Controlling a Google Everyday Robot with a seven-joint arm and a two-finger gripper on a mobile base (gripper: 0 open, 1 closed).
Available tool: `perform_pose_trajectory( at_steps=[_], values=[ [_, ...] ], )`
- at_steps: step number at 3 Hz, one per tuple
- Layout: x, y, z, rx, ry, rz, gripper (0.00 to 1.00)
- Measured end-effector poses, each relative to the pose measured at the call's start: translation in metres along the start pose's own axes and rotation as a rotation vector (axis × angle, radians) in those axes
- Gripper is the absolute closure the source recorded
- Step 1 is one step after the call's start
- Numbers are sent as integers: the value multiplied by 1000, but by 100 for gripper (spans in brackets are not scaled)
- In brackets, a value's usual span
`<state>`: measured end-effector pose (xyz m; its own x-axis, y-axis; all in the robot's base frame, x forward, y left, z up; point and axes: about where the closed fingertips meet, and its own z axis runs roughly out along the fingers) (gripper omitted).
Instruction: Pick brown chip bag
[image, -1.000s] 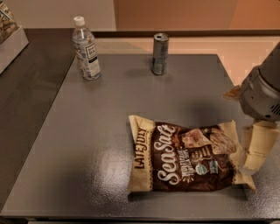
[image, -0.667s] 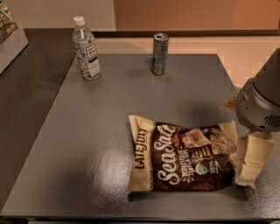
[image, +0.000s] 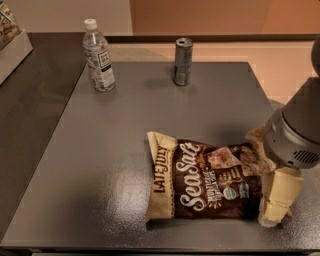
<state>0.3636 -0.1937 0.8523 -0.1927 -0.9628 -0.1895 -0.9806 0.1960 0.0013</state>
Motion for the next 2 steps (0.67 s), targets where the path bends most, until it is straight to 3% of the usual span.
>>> perform_pose_trajectory(
  at_steps=[2],
  values=[
    [-7, -2, 10, 48, -37, 1, 40]
  ],
)
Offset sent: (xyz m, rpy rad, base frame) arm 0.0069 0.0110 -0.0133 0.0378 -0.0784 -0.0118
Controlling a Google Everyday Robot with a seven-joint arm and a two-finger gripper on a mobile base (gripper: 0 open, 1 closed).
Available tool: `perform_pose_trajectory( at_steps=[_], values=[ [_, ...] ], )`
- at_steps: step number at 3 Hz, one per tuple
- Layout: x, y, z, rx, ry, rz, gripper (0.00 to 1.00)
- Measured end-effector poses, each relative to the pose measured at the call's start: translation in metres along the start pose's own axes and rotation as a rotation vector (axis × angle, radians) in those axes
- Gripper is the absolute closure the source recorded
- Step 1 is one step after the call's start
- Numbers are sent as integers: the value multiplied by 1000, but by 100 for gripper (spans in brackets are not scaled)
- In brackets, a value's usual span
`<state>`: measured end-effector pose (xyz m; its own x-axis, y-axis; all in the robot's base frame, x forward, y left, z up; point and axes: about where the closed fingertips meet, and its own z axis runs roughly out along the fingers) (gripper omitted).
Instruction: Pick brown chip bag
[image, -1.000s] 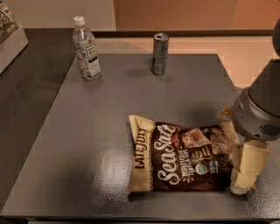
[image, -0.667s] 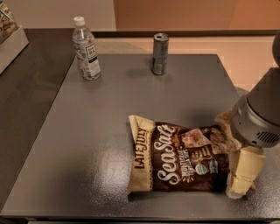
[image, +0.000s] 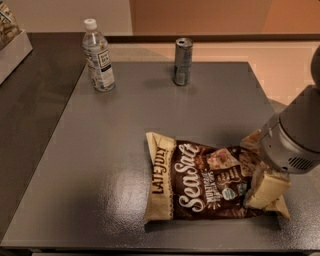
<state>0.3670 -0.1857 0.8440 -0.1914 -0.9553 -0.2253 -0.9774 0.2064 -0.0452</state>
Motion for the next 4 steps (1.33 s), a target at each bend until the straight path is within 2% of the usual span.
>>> perform_pose_trajectory(
  at_steps=[1, 2, 3, 4],
  values=[
    [-3, -1, -1, 13, -11, -4, 64],
    [-9, -3, -16, 29, -23, -7, 87],
    [-17, -6, -37, 49, -38, -15, 100],
    [-25, -13, -63, 73, -45, -20, 100]
  ],
)
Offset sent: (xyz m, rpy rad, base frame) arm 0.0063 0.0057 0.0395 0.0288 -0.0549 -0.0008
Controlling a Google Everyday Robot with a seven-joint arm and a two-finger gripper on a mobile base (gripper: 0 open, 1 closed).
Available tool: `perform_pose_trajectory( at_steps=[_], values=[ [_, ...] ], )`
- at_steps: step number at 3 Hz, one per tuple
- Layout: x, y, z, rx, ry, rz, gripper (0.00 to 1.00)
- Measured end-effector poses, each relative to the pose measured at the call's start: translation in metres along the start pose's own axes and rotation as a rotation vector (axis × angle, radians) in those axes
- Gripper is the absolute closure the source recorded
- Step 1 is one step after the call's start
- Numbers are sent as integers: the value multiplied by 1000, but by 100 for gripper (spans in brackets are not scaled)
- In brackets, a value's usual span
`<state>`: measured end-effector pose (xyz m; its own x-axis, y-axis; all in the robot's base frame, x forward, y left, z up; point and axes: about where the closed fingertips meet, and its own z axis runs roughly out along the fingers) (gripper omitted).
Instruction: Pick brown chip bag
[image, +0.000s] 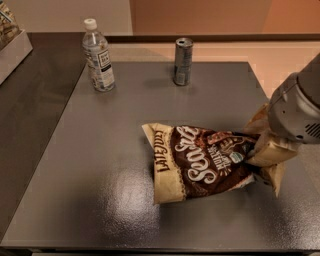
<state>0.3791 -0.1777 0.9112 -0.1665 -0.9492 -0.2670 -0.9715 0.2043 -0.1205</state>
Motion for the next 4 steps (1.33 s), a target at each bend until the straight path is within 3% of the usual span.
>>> perform_pose_trajectory(
  at_steps=[2, 3, 4],
  values=[
    [-21, -17, -57, 64, -41, -25, 100],
    [-40, -20, -92, 95, -87, -78, 100],
    [-40, -20, -92, 95, -87, -78, 100]
  ],
)
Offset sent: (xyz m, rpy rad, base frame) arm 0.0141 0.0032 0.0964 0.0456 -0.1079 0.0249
